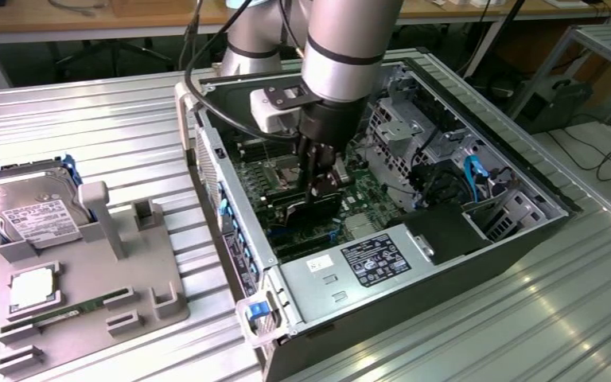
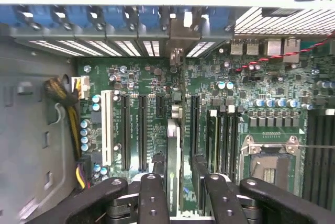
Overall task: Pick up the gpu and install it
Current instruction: 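Insert the gpu into the slot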
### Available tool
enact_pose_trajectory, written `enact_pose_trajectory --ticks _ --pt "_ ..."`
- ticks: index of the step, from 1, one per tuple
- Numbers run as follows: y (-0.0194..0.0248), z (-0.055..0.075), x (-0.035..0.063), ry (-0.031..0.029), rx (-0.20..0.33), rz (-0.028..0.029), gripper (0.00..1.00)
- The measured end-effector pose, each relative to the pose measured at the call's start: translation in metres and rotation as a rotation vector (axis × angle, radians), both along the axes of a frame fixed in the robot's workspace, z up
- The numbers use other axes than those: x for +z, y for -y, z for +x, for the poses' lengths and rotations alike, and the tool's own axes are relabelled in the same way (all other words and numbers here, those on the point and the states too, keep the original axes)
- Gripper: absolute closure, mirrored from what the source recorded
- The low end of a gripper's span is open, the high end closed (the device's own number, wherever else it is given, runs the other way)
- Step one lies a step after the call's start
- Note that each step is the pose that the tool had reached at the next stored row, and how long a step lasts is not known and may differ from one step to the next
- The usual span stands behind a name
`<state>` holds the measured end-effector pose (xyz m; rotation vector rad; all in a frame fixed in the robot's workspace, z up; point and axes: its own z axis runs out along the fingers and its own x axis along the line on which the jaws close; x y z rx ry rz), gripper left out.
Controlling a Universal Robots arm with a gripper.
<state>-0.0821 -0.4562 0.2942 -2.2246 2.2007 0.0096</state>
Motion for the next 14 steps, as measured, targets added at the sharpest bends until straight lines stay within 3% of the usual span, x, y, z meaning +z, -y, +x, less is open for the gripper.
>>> enact_pose_trajectory --ticks 2,5,7,14 --pt "0.0000 0.0000 0.0000 0.0002 0.000 0.0003 0.67" --pt "0.0000 0.0000 0.0000 0.0001 0.000 0.0003 0.86" --pt "0.0000 0.0000 0.0000 0.0002 0.000 0.0003 0.89" --pt "0.0000 0.0000 0.0000 0.0001 0.000 0.0003 0.89"
